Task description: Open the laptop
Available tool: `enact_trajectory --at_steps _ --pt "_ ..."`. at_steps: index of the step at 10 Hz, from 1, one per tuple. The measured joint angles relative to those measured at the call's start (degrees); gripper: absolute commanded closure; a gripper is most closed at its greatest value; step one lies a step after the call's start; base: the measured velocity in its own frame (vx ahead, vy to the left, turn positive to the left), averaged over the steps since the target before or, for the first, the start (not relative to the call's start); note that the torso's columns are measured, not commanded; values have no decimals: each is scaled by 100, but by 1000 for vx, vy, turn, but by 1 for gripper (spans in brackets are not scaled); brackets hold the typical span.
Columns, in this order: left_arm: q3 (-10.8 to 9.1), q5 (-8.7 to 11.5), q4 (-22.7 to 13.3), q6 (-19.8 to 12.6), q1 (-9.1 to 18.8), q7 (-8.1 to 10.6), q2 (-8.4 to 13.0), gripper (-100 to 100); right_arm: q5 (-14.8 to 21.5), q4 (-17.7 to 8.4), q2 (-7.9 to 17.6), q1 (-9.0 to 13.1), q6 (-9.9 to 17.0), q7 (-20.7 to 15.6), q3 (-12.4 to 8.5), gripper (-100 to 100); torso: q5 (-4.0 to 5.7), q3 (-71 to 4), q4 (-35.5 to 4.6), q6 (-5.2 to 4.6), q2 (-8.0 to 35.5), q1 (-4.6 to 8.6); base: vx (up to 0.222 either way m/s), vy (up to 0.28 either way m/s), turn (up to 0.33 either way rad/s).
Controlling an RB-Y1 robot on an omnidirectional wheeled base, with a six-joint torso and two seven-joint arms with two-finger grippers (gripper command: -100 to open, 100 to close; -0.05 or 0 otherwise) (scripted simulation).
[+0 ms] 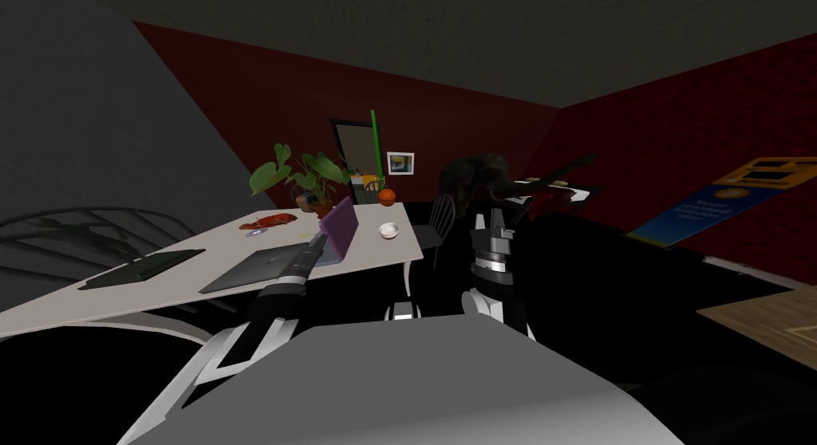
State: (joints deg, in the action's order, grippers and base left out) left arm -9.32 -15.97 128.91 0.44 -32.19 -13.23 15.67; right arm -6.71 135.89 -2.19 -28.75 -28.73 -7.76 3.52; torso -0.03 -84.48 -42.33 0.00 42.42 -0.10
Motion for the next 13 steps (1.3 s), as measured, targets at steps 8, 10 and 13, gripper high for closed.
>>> enact_trajectory --at_steps 8,10,13 --pt "-201 -126 26 -639 -67 -122 306 100 0 0 1 1 0 0 -1 0 -2 -4 3 0 -4 -3 80 -30 -1" --pt "-186 -44 38 -675 -63 -65 270 100 0 0 1 1 0 0 -1 0 -3 5 -9 -2 10 -2 -11 88 28" --pt "-132 254 107 -758 11 237 137 100 0 -1 1 2 0 0 -1 0 -24 -7 15 3 -21 -22 -13 103 11"
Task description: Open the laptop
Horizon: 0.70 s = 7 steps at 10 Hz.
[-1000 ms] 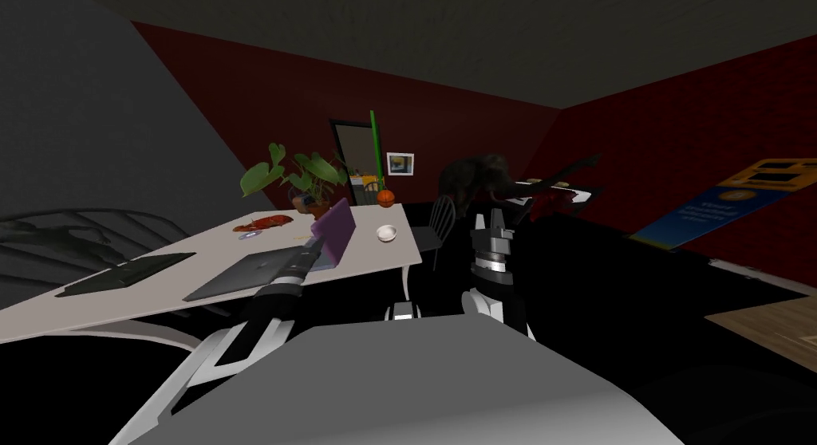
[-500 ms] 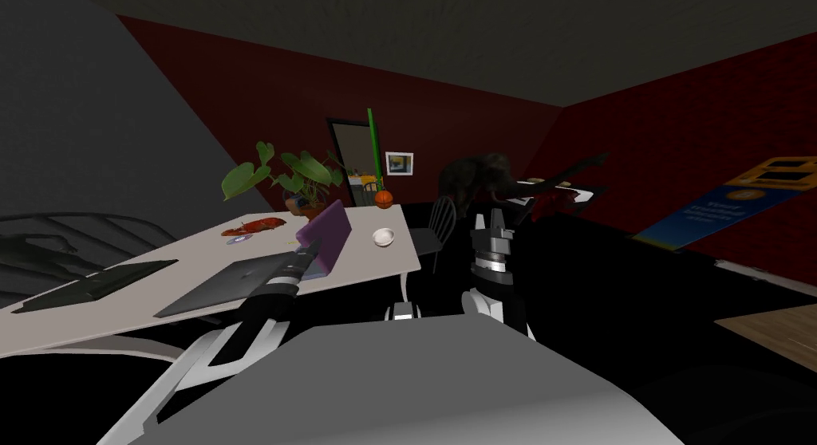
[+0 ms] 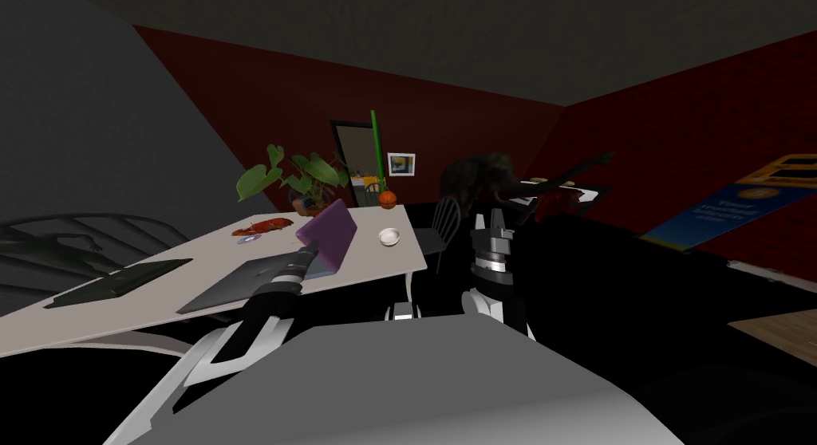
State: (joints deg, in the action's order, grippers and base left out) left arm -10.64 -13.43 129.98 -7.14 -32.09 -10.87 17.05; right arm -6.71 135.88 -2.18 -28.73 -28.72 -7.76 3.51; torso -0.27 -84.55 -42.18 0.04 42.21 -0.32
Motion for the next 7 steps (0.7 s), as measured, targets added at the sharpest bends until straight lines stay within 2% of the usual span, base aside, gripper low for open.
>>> enact_trajectory --at_steps 5,7 --pt "90 458 49 -159 50 454 -207 100 0 0 0 0 0 0 0 0 28 -3 -12 -5 7 34 -13 77 18" --pt "108 556 -33 -159 96 543 -275 100 0 0 0 0 0 0 0 0 34 2 -15 -6 18 48 -27 84 19"
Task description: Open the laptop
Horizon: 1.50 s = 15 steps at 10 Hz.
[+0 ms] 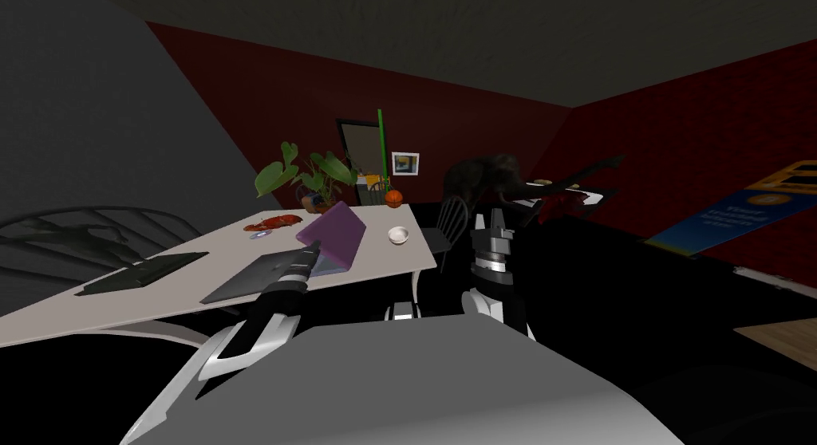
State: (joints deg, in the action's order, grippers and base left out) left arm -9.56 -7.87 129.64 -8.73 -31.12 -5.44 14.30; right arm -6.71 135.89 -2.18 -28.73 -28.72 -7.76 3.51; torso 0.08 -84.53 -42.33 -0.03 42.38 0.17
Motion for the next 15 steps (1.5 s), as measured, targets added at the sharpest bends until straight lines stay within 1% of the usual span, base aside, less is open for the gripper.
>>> enact_trajectory --at_steps 2,3,6,8,10,12,13,14,15 --pt "51 188 -184 28 123 194 -135 100 0 0 0 0 0 0 0 0 -7 1 -3 4 -1 -21 -29 110 15" --pt "90 298 -330 104 193 300 -255 100 0 0 0 0 0 0 0 0 -13 1 0 5 -1 -31 -38 135 18" --pt "172 627 -657 206 392 630 -510 100 0 0 0 0 0 0 0 0 -6 -1 1 2 -2 -13 -36 93 16" --pt "184 690 -775 233 426 694 -546 100 0 0 0 0 0 0 0 0 7 -3 -5 1 -4 11 -24 55 20" --pt "245 826 -1063 397 538 825 -705 100 0 0 0 0 0 0 0 0 -1 2 -5 1 3 -10 -27 85 14" --pt "302 977 -1375 517 724 972 -859 100 0 0 0 0 0 0 0 0 -4 -4 -2 3 -8 -17 -29 82 17" --pt "322 1062 -1581 627 819 1051 -922 100 0 0 0 0 0 0 0 0 -7 -5 1 4 -11 -23 -44 84 19" --pt "356 1132 -1734 721 877 1121 -1015 -100 0 0 0 0 0 0 0 0 -6 -3 0 6 -5 -20 -10 38 -11" --pt "355 1146 -1667 692 851 1143 -1018 -100 0 0 0 0 0 0 0 0 -2 -4 2 4 -9 -2 23 -10 -17"
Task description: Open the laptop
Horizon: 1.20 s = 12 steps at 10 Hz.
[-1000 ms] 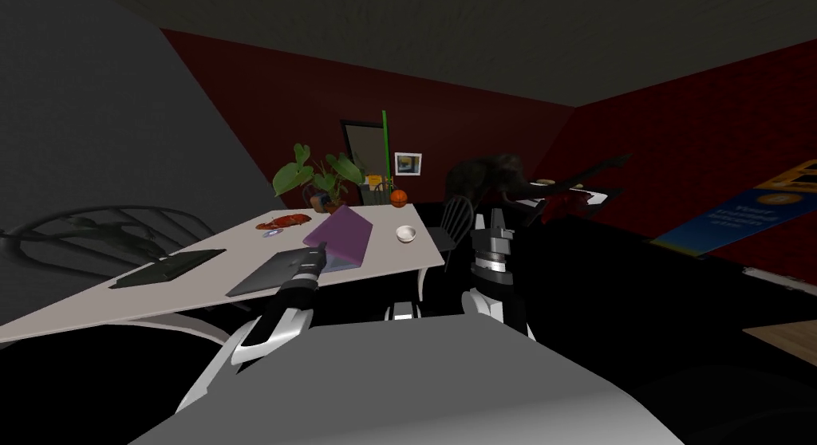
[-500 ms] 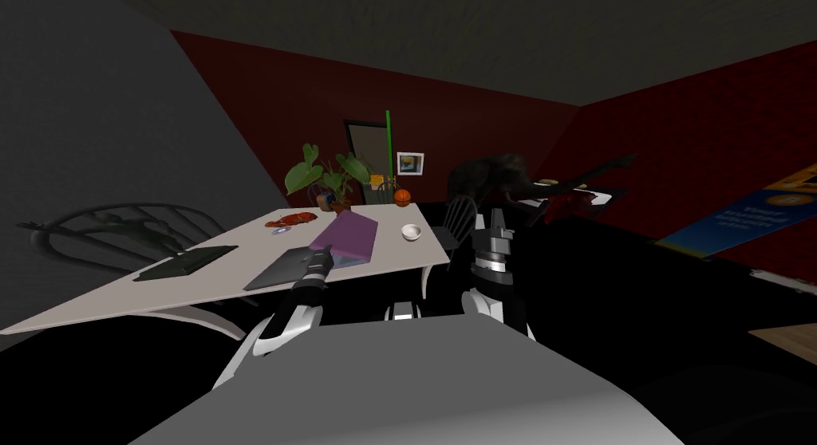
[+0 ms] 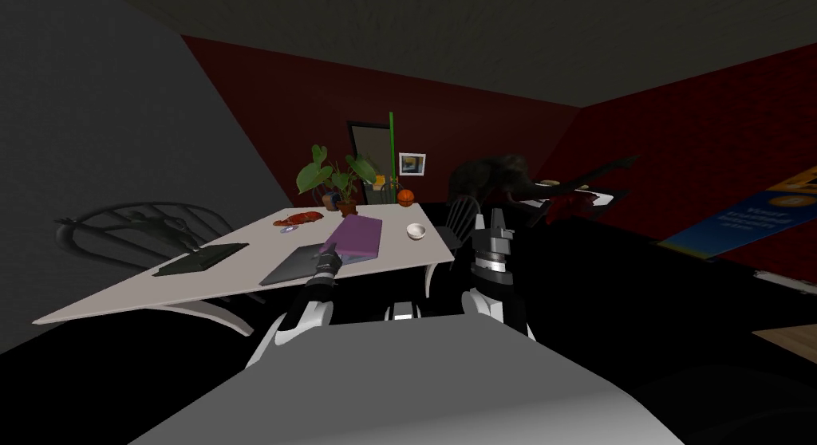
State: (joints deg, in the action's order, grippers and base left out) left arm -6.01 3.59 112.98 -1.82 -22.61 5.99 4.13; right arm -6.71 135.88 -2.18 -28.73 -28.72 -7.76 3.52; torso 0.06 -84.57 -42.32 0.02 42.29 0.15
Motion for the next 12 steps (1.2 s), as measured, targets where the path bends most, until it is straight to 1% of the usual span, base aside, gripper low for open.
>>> enact_trajectory --at_steps 2,3,5,7,9,10,12 --pt "-14 8 330 -225 -138 7 16 -100 0 0 -1 -1 0 0 0 0 4 -6 0 -4 -9 5 34 -14 -12" --pt "-29 38 454 -311 -217 33 60 -100 0 1 0 -1 0 0 0 0 5 -2 -7 -3 1 -4 38 -2 -11" --pt "-27 41 780 -513 -345 47 43 -100 0 0 0 0 0 0 0 0 5 9 -12 -2 17 -6 29 2 -17" --pt "-54 69 1119 -753 -445 78 74 -100 0 0 0 0 0 0 0 0 4 11 -12 1 21 -7 24 2 -12" --pt "-36 71 1459 -923 -631 91 55 -100 0 0 0 0 0 0 0 0 5 7 -10 -2 14 -2 17 0 -6" --pt "-33 71 1473 -943 -643 92 54 0 0 0 0 0 0 0 0 0 1 6 -6 -3 11 -6 0 0 0" --pt "-29 71 1449 -960 -656 91 52 0 0 0 0 0 0 0 0 0 3 6 -9 -1 12 -7 0 0 0"
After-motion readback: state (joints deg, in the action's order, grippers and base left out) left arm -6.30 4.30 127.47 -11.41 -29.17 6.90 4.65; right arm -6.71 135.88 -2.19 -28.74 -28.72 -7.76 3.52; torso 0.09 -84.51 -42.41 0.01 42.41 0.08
